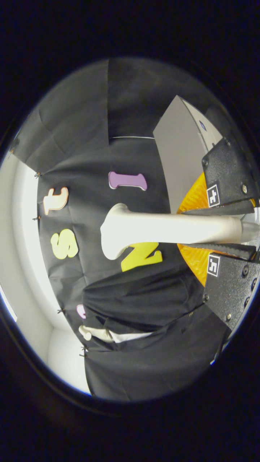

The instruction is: Iron the clothes twice with a garment steamer, once on the left side and once on the right side.

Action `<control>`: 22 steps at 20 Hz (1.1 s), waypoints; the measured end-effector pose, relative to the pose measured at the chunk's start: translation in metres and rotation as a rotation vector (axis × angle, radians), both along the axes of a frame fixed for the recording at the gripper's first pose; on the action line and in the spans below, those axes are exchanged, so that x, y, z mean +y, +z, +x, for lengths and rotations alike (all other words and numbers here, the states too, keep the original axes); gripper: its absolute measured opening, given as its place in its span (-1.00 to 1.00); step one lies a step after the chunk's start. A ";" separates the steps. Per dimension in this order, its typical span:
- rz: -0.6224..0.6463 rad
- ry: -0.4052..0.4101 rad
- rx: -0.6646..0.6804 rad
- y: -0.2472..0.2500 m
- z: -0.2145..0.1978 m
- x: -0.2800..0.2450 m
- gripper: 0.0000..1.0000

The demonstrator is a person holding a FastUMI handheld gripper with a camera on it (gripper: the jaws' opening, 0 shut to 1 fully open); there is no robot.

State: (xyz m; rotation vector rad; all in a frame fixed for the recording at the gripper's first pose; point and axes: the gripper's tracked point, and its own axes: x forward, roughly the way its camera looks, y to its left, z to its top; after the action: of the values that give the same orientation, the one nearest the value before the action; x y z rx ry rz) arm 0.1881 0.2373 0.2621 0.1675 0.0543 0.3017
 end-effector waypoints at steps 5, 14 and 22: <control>-0.026 0.076 -0.065 0.030 -0.031 0.080 -0.31; -0.089 0.153 -0.107 0.052 -0.047 0.188 -0.31; -0.127 0.147 -0.062 0.031 -0.041 0.211 -0.31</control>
State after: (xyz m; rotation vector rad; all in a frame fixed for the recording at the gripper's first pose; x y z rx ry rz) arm 0.1475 0.4483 0.2928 0.0278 0.0243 0.4491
